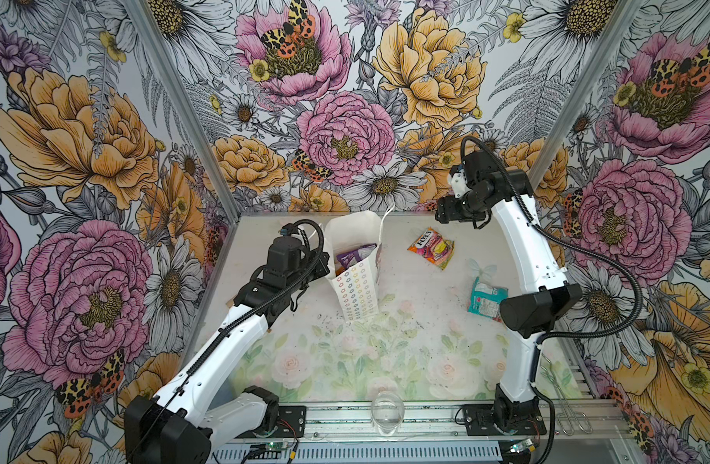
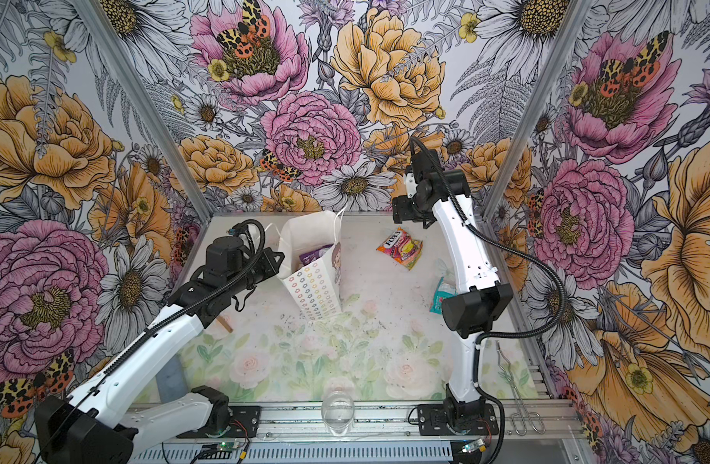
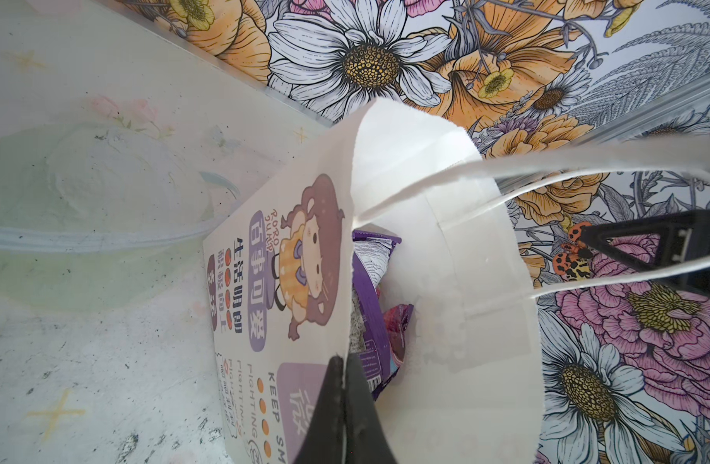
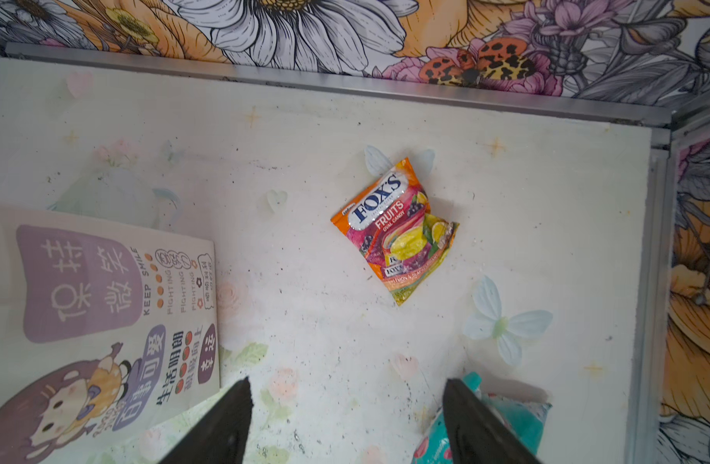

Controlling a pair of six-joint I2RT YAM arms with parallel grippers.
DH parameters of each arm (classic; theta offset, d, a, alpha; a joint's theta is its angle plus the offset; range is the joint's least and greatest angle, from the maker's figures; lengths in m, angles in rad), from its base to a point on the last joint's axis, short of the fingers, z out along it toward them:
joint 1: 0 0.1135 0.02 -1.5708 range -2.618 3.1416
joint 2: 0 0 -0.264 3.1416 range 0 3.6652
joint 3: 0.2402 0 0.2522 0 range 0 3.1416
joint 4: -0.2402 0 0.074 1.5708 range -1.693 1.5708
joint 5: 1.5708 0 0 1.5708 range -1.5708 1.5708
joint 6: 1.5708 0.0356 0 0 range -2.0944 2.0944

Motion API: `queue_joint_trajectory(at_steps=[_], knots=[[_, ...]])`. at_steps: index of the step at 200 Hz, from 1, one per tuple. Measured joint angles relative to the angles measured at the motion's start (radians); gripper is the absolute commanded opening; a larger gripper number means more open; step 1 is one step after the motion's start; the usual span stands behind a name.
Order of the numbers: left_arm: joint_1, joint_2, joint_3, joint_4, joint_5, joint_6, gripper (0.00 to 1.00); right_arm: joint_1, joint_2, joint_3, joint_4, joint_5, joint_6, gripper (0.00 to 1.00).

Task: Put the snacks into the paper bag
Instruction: 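Move the open right gripper over the orange Fox's Fruits packet, then lower the right gripper and grasp the orange Fox's packet's top edge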

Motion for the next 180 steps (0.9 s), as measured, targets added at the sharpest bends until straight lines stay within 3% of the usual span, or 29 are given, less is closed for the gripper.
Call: queue_joint_trajectory(at_steps=[50,180], knots=[[0.002,0.0,0.0,0.0,0.0,0.0,0.0,-0.047,0.171,0.121,-0.005,-0.027,-0.071,0.77],[0.005,0.0,0.0,0.0,0.0,-0.002,0.0,-0.122,0.423,0.046,0.185,-0.038,-0.448,0.76]])
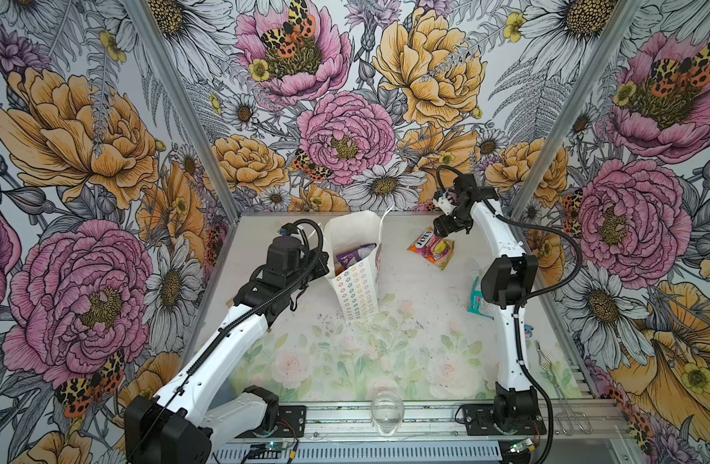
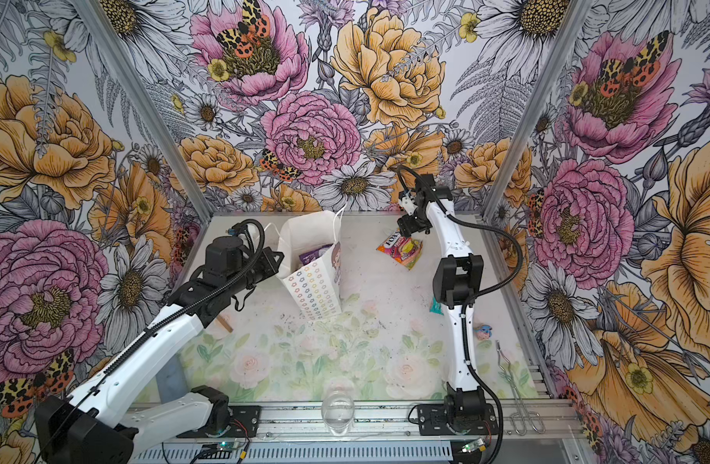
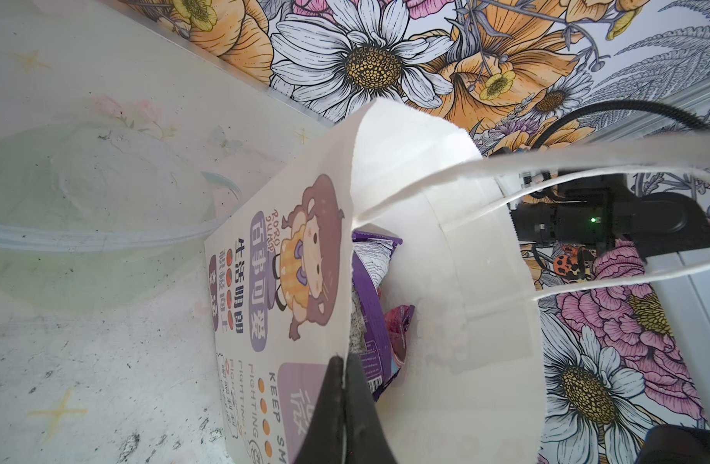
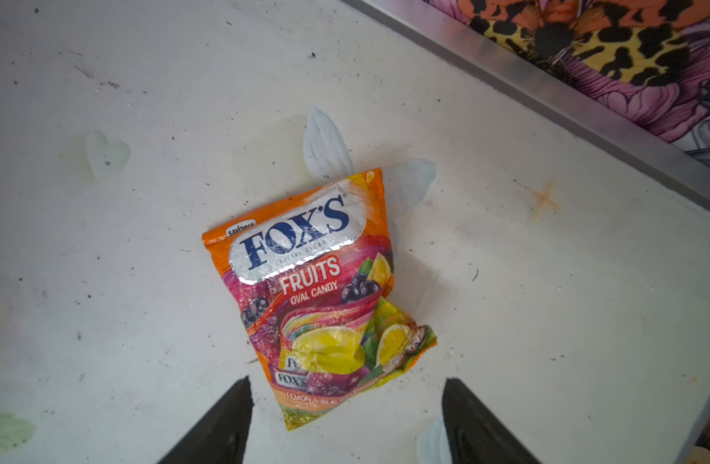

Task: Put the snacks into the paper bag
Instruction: 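Lower the right gripper and grasp the orange Fox's packet's top edge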

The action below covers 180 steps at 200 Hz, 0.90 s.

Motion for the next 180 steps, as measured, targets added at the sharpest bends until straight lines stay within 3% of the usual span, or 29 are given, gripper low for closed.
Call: queue_joint_trajectory(at_steps=[180], knots=[[0.016,0.01,0.0,-0.002,0.0,0.0,0.0,0.027,0.097,-0.101,0.074,0.067,-0.071,0.77]])
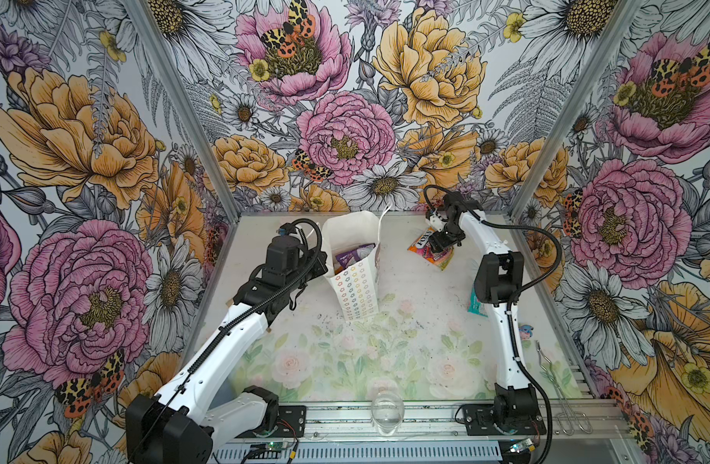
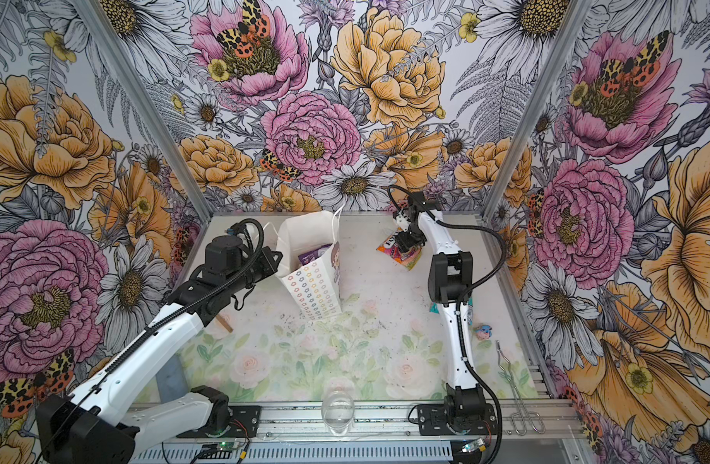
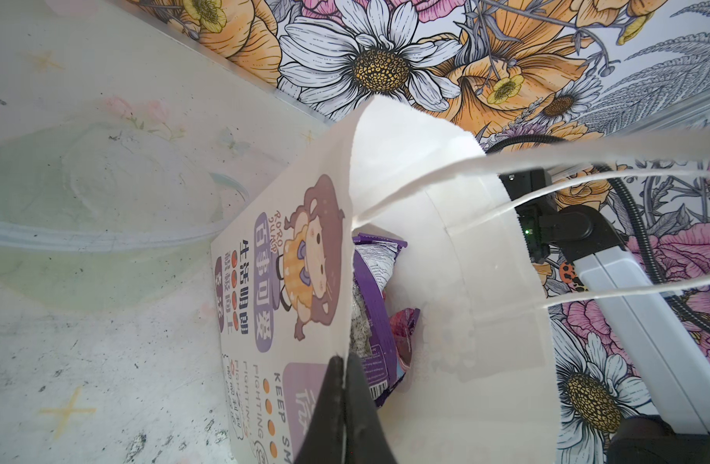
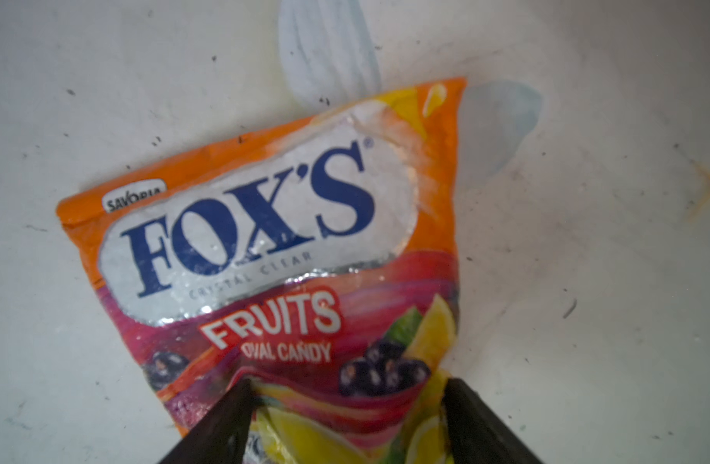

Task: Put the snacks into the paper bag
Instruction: 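Lower the right gripper and grasp the orange Fox's packet's top edge, then lift the orange Fox's packet with the right gripper and carry it toward the bag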

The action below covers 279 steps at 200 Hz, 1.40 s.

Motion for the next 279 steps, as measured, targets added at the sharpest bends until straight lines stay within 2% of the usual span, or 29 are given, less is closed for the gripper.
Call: queue_joint_trajectory(at_steps=[53,114,189,218,279], knots=[[0.004,0.008,0.0,0.006,0.0,0.0,0.0,0.064,-0.02,-0.062,-0.002,0.046,-0.021,0.75],[0.004,0.008,0.0,0.006,0.0,0.0,0.0,0.098,-0.037,-0.082,-0.101,0.038,0.034,0.64],[0.004,0.008,0.0,0.006,0.001,0.0,0.0,0.101,-0.076,-0.151,-0.15,-0.005,0.171,0.23],[0.004,0.008,0.0,0.007,0.001,-0.004,0.0,0.096,-0.087,-0.156,-0.159,-0.066,0.229,0.0],[0.004,0.007,0.0,0.013,0.005,-0.015,0.0,0.082,-0.138,-0.221,-0.16,-0.196,0.339,0.0]])
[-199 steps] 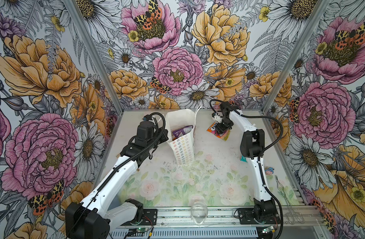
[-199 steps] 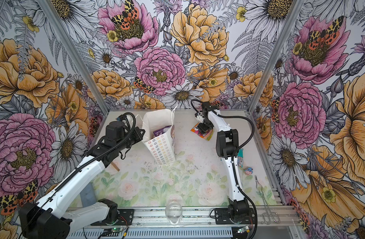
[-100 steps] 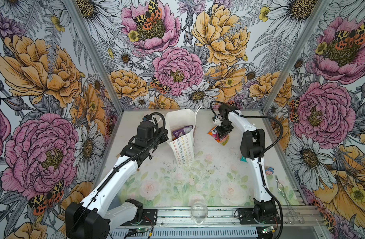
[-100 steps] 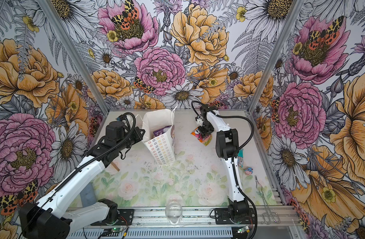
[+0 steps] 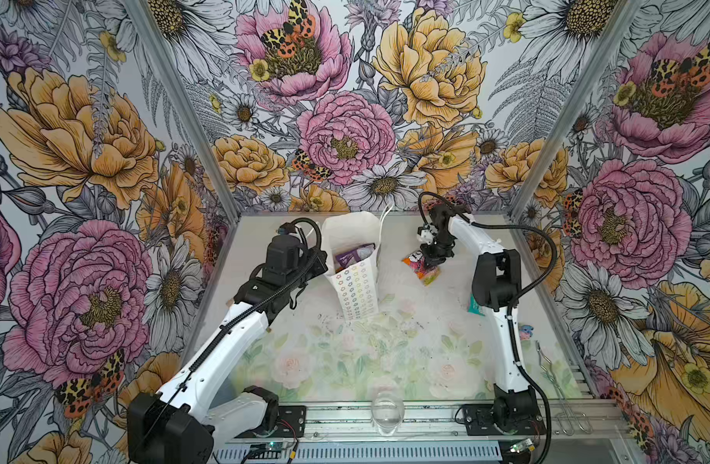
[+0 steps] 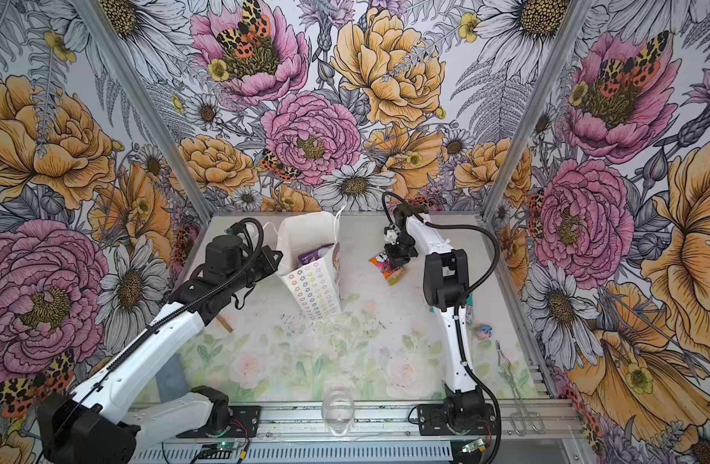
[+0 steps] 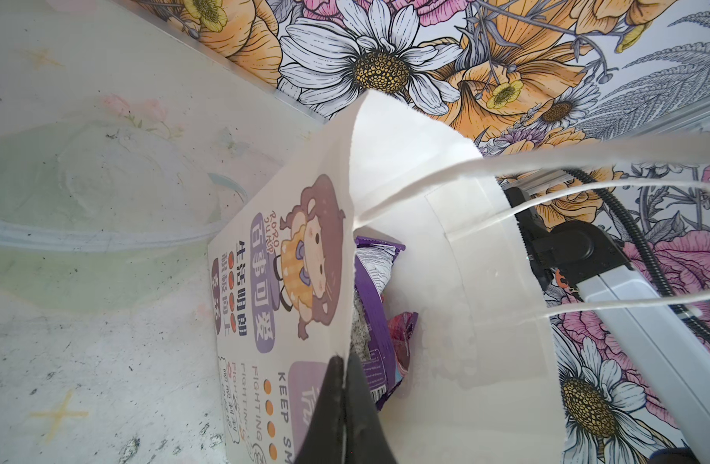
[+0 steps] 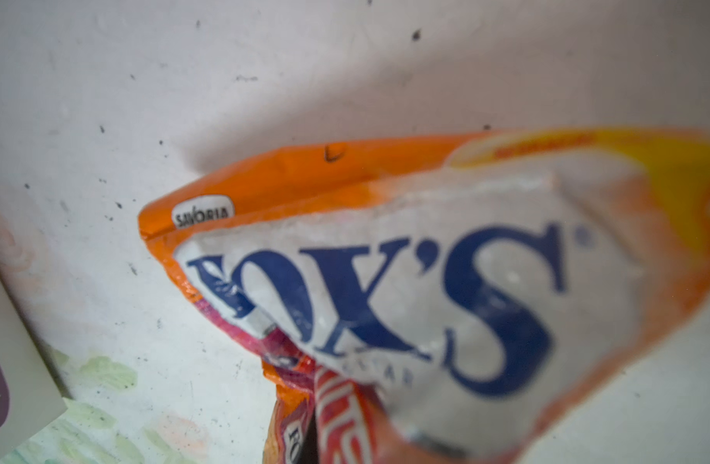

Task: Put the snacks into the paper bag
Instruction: 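Lift the orange Fox's packet with the right gripper and carry it toward the bag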

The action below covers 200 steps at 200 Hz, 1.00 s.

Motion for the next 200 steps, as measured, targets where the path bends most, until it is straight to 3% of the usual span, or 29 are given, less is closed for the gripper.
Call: queue_joint_trajectory(at_steps=[114,200], knots=[[0.0,0.0,0.0,0.0,0.0,0.0,0.0,0.0,-0.279,0.015,0.058,-0.089,0.194,0.0],[-0.003,0.0,0.0,0.001,0.0,-0.004,0.0,0.097,-0.467,0.264,0.06,0.037,0.391,0.0]])
